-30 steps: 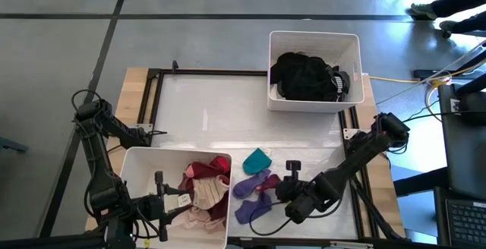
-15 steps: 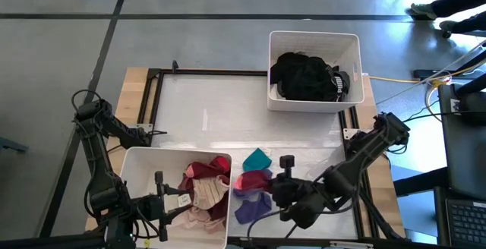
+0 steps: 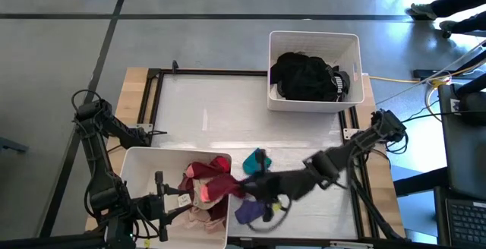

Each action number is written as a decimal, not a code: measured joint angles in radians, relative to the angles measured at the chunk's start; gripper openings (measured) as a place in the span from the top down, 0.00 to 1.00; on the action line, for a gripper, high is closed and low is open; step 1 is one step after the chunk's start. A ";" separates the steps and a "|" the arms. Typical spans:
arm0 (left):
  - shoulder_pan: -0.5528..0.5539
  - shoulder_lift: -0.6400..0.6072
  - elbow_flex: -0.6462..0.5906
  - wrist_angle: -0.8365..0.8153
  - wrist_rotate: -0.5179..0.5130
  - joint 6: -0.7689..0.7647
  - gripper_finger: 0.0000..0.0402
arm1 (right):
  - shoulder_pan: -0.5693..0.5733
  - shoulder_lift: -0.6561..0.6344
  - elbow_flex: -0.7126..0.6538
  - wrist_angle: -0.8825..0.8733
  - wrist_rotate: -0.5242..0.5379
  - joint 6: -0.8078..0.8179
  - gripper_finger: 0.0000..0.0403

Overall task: Sort clothes
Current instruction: Put the red sock into the bottom white laundry bin

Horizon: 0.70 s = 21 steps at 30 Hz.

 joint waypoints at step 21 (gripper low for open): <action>-0.093 0.000 0.000 0.025 0.097 -0.025 0.58 | -0.159 0.274 0.000 0.328 -0.260 0.012 0.75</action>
